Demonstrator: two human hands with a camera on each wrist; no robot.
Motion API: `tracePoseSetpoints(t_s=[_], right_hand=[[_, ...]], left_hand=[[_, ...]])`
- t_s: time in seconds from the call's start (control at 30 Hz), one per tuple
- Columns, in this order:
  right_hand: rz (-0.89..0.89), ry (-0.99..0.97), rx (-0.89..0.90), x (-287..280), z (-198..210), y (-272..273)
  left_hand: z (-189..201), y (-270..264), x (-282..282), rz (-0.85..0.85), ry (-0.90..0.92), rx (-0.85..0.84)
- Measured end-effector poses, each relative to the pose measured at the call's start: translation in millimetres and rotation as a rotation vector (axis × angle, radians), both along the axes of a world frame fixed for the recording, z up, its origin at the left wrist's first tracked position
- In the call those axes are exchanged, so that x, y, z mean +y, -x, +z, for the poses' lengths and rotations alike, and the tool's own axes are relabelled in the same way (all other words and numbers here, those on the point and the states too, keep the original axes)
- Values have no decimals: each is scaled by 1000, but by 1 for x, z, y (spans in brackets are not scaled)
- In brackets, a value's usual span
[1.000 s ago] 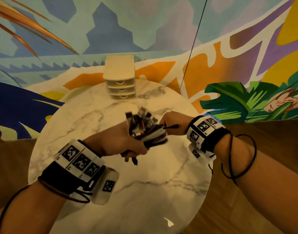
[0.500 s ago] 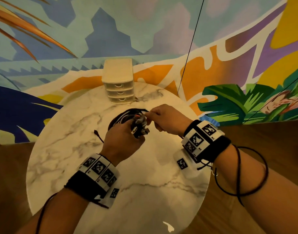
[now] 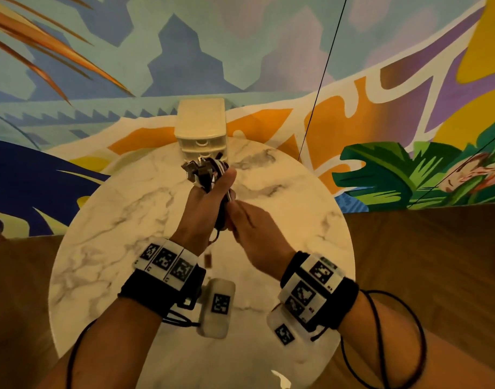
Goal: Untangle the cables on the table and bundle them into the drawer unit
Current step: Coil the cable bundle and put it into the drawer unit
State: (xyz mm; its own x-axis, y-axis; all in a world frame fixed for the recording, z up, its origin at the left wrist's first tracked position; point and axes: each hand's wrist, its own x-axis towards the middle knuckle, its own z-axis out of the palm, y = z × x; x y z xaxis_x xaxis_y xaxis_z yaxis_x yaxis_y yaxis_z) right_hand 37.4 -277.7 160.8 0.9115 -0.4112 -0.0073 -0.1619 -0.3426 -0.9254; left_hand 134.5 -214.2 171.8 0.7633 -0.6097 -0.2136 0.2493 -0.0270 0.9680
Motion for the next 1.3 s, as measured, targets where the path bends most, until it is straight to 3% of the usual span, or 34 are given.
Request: tracePoseSetpoints(t_s=[0.1,0.3,0.5,0.6,0.67,0.97,1.2,1.3], right_hand=[[22,-61,-19,15,-19,8],[142,-2,49,20,-67,25],[188,61,212,-5,-70,14],[216,67,263,-30,-56,0],[267,187,350,-42,-47,-9],[349,493,188,-78,-19,-13],[265,418,215,-84,-2,-13],[185,383,200,-79,3,-11]], left_hand=[[3,0,-2,10,114,114],[13,-2,6,-43,368,261],[11,-9,24,-427,494,304],[9,-8,34,-580,379,176],[8,-6,40,-598,249,65],[21,7,56,-663,-235,-305],[24,17,49,-616,-453,-720],[17,15,47,-555,-449,-934]])
